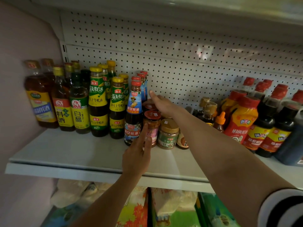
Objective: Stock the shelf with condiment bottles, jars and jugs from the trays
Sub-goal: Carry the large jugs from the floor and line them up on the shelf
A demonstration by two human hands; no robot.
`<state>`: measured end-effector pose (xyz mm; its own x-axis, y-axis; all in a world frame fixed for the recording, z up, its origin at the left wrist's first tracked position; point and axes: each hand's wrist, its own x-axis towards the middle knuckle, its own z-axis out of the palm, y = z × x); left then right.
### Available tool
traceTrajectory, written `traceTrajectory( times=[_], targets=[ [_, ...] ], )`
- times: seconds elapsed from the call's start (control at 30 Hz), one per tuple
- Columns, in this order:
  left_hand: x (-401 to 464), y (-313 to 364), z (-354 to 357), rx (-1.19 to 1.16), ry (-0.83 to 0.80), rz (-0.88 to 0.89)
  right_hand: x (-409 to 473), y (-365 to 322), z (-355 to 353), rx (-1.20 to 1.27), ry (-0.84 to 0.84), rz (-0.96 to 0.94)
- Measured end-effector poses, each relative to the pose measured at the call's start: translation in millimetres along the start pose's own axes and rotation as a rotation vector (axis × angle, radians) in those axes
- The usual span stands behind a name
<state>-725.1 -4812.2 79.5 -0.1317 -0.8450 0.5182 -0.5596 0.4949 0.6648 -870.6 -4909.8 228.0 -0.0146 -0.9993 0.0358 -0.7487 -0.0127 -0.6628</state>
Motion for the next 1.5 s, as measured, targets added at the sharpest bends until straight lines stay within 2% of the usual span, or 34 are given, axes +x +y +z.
traceTrajectory(
  times=[0.37,0.53,0.73,0.97,1.03,1.13,1.3,1.5],
  targets=[
    [-2.3,-7.1,4.3,-0.004,0.059,0.055,1.2,3.4,-14.2,-0.061,0.069,0.048],
    [0.3,-8.6,6.7,0.016,0.064,0.063,2.3,6.8,-13.2,-0.1,0.053,0.04],
    [0.4,-15.5,10.0,-0.019,0.067,0.078,-0.1,10.8,-10.4,-0.068,-0.068,-0.03],
    [1.1,-4.9,2.4,-0.001,0.048,0.056,-7.7,5.2,-15.0,-0.016,-0.076,0.031],
    [0.8,-5.4,1.7,-0.005,0.042,0.056,-10.3,4.6,-17.0,0.044,-0.042,0.058],
    [0.3,-6.7,2.4,-0.019,0.025,0.045,-10.4,8.2,-21.7,0.154,0.099,0.059],
    [0.8,-6.0,3.3,-0.02,0.015,0.05,-14.1,11.8,-23.5,0.135,0.146,0.14],
    [-1.0,-8.6,2.9,-0.023,0.025,0.049,-18.4,17.6,-20.5,0.164,0.188,0.133]
  ],
)
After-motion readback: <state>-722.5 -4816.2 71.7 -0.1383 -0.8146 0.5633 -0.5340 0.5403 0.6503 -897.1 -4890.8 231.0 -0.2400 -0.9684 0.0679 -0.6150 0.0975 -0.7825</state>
